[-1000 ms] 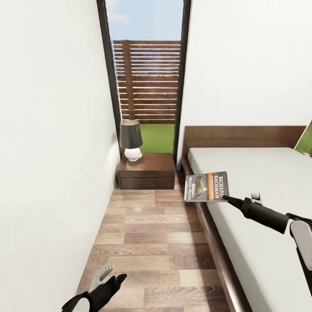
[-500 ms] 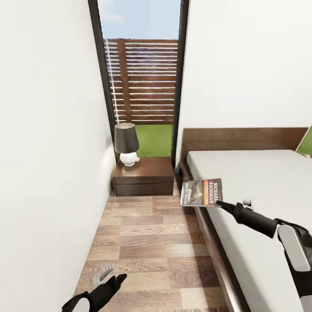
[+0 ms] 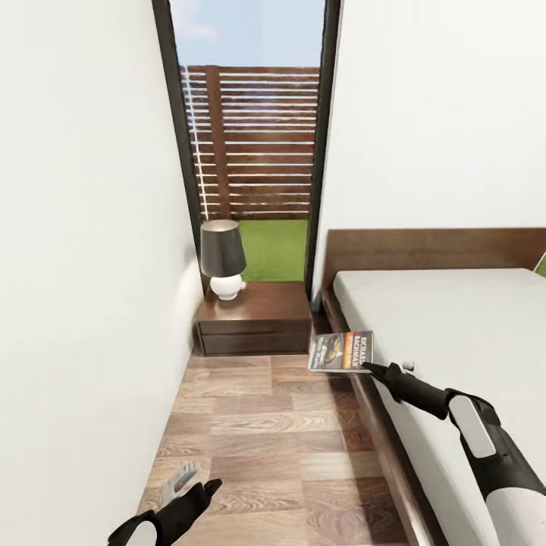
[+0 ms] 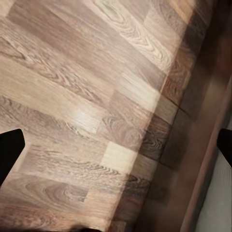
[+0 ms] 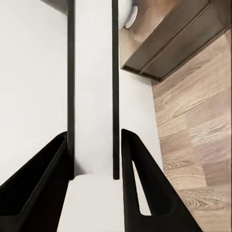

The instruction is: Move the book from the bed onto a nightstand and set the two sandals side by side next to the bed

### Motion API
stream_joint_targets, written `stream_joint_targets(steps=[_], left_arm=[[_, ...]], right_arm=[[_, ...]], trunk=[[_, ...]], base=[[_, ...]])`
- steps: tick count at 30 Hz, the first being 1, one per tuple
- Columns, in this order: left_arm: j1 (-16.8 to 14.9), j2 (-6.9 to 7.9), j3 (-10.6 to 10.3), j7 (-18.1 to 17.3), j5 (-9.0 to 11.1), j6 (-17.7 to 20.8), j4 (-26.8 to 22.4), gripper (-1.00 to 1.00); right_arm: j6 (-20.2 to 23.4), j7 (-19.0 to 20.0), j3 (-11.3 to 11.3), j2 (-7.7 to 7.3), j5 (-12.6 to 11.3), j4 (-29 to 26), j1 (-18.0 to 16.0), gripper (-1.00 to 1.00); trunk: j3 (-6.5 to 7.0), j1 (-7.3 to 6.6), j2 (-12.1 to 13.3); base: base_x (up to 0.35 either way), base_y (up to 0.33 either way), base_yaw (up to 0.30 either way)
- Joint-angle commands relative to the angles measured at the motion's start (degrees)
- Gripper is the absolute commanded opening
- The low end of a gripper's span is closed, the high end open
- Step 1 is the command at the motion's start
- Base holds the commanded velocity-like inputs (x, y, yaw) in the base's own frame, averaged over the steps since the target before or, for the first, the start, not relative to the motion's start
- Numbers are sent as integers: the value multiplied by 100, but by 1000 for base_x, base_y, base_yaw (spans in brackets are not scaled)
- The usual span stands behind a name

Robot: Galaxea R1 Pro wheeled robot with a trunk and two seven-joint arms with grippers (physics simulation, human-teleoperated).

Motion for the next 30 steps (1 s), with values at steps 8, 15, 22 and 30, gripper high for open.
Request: stream_joint_targets(steps=[8, 15, 22, 30], left_arm=[[-3, 6, -13, 50, 78, 18, 33, 100], [-3, 6, -11, 49, 80, 22, 44, 100], [-3, 6, -9, 49, 80, 22, 46, 100], [-3, 6, -12, 49, 80, 22, 46, 100]], right_arm=[[-349, 17, 14, 94, -109, 1078, -405, -100], [-438, 208, 53, 108, -113, 1294, -464, -100], [-414, 1147, 859, 75, -99, 2091, -867, -100], [-365, 1345, 1178, 40, -93, 2957, -1376, -100]], trunk=[[-5, 3, -3], [-5, 3, -3], [-5, 3, -3], [-5, 3, -3]], base=[[327, 93, 0], [327, 93, 0], [327, 93, 0], [327, 90, 0]])
